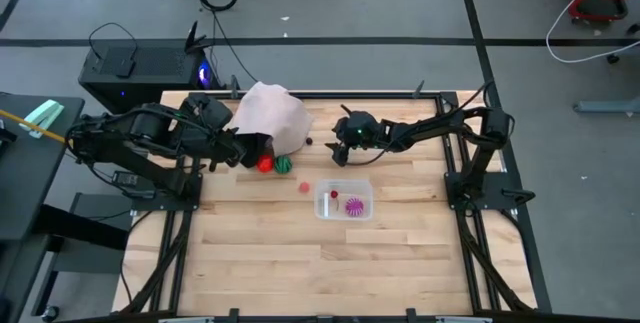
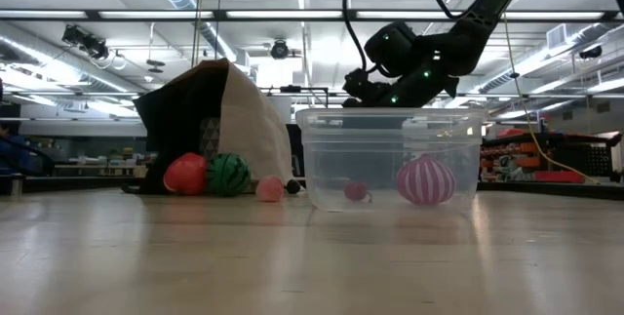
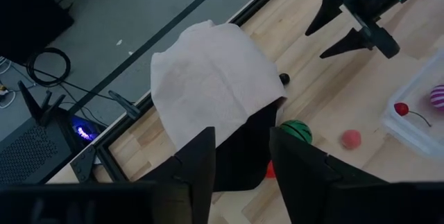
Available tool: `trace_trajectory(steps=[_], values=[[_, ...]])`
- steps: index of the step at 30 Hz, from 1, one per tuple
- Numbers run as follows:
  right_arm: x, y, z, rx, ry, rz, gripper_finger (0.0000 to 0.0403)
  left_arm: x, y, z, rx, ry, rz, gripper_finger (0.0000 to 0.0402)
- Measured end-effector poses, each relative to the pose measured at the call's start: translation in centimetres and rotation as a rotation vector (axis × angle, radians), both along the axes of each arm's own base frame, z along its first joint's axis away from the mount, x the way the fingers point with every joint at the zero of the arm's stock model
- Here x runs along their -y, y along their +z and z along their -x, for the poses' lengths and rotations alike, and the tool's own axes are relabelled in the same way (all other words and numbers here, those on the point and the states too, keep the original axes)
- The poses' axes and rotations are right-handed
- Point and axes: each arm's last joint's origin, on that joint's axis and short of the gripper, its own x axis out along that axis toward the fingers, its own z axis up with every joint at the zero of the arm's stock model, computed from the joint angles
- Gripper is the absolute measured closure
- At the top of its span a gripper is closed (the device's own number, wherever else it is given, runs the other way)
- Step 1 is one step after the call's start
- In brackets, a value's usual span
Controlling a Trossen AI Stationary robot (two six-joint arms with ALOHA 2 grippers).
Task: Pick and placing Produce into tupperware
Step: Put the plum into the transparent bin
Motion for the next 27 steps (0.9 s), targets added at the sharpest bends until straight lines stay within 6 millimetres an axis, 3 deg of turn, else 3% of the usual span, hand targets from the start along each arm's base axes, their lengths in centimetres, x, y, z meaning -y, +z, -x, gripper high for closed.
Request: trace_trajectory(steps=[9,14,27], values=[[0.0,-0.6,-0.6,0.003,0.014,-0.035,0.0125,0.0,0.0,0.0,0.000,0.000,0.000,0.0260],[0.5,-0.2,-2.7,0.017,0.041,-0.013,0.0125,0.0,0.0,-0.1,-0.001,0.000,0.001,0.0256],[1.2,-1.5,-7.7,-0.059,0.123,-0.043,0.0125,0.1,-0.1,-0.1,0.001,-0.005,0.028,0.0262]])
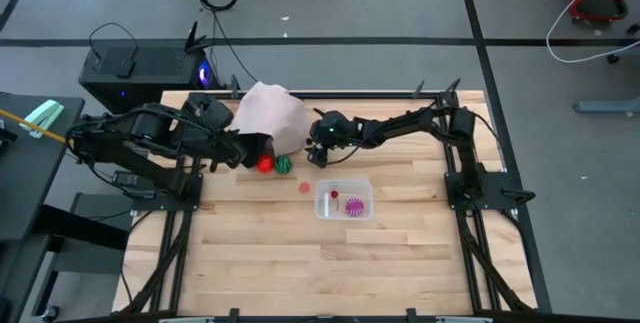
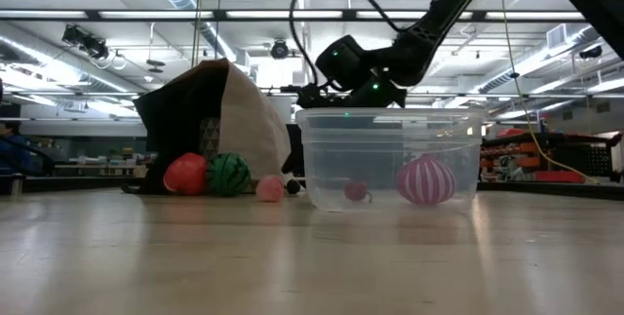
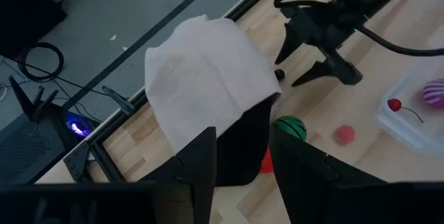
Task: Pick and placing Produce into tupperware
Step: Put the plum into the transparent bin
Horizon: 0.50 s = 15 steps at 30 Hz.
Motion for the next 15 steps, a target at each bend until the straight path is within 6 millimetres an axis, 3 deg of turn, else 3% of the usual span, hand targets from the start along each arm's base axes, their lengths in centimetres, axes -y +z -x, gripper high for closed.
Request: trace_trajectory(steps=[15], values=[[-0.1,-1.4,-0.1,-0.083,-0.015,-0.015,0.0135,0.0,0.0,0.0,0.001,-0.001,0.000,0.0261]])
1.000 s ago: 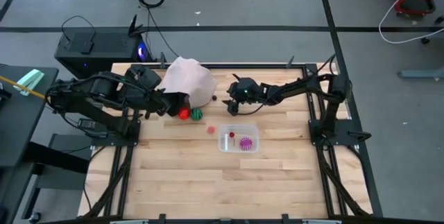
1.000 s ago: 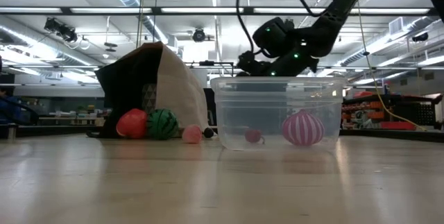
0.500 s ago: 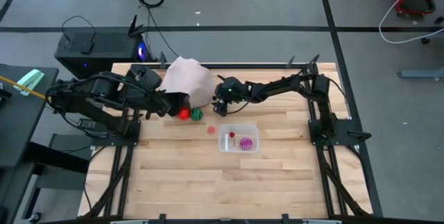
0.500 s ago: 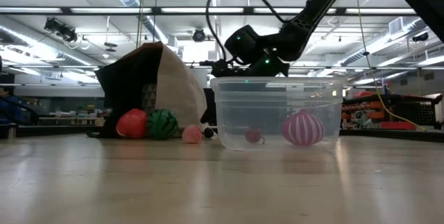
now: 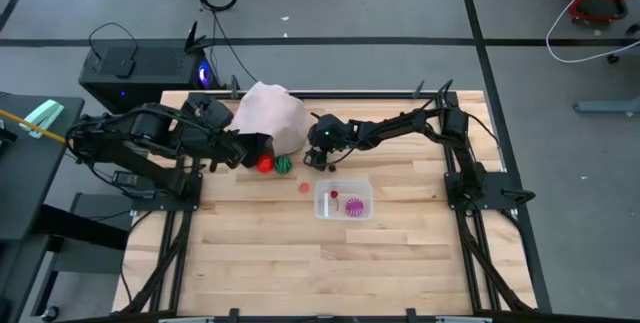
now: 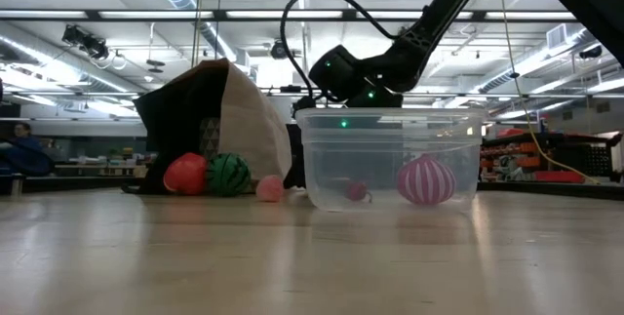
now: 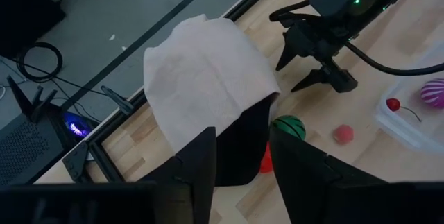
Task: Pick and placing Produce into tupperware
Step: Put the plum into the transparent bin
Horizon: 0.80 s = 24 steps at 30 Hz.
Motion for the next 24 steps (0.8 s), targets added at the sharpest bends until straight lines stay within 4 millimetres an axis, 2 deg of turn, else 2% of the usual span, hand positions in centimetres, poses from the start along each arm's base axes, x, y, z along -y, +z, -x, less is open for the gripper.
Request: trace_trajectory(steps=[4,8,17,24], values=[[0.0,0.4,0.1,0.004,-0.021,-0.020,0.0136,0.0,0.0,0.0,-0.001,0.000,0.000,0.0260],[0.0,1.7,0.2,0.034,-0.025,-0.014,0.0134,0.0,0.0,0.0,-0.001,0.000,-0.001,0.0254],[1.0,4.2,1.9,-0.007,-0.073,-0.045,0.0141,0.0,0.0,0.0,-0.001,-0.001,-0.001,0.0260],[0.8,7.5,3.7,-0.020,-0.110,-0.083,0.0142,0.0,0.0,0.0,-0.001,-0.001,-0.001,0.0257]])
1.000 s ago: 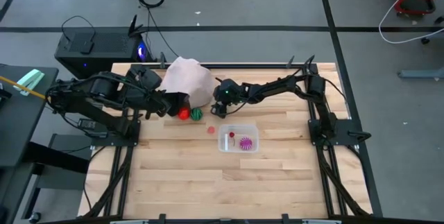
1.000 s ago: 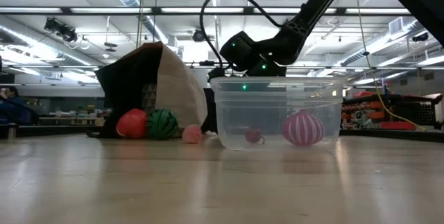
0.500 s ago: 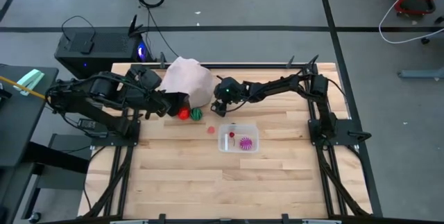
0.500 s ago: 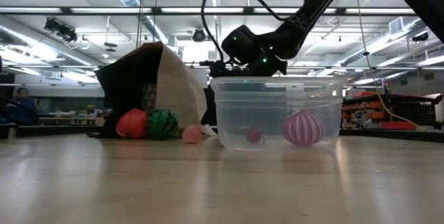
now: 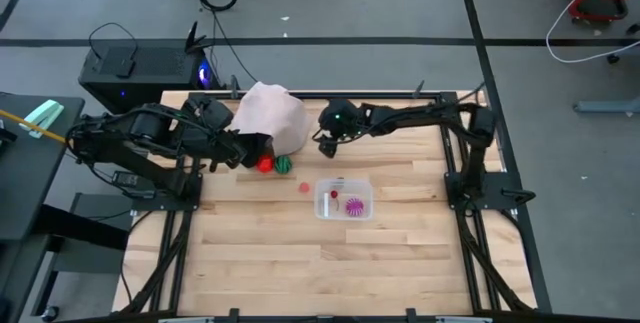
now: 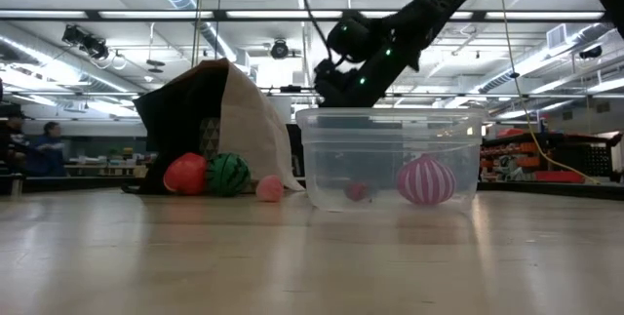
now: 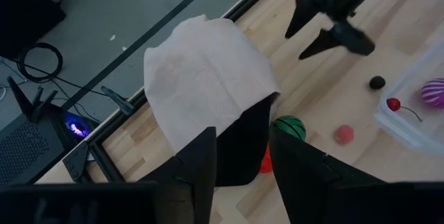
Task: Pick and placing Produce into tupperware
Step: Put the plum into the transparent bin
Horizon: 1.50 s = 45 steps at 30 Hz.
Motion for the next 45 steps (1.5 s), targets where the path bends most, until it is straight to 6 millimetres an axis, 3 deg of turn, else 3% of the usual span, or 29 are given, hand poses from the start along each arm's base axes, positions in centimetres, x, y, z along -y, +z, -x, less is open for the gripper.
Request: trace_trajectory(steps=[8,14,19,27,34,45], values=[[-1.1,2.9,3.4,-0.145,-0.022,-0.087,0.0143,0.0,0.0,-0.1,-0.002,-0.017,-0.008,0.0251],[-1.7,4.1,4.8,-0.128,-0.179,-0.317,0.0143,0.1,0.1,-0.3,0.023,-0.017,-0.004,0.0258],[-2.0,3.6,5.2,-0.165,-0.289,-0.492,0.0143,0.1,0.2,-0.3,0.024,-0.018,-0.004,0.0257],[-1.9,2.8,6.0,-0.246,-0.429,-0.596,0.0143,0.1,0.2,-0.3,0.025,-0.018,-0.005,0.0252],[-2.5,3.0,5.8,-0.234,-0.411,-0.741,0.0143,0.1,0.2,-0.3,0.025,-0.018,-0.005,0.0257],[-4.6,3.1,4.7,-0.209,-0.436,-0.811,0.0153,0.1,0.2,-0.4,0.015,-0.036,-0.015,0.0250]])
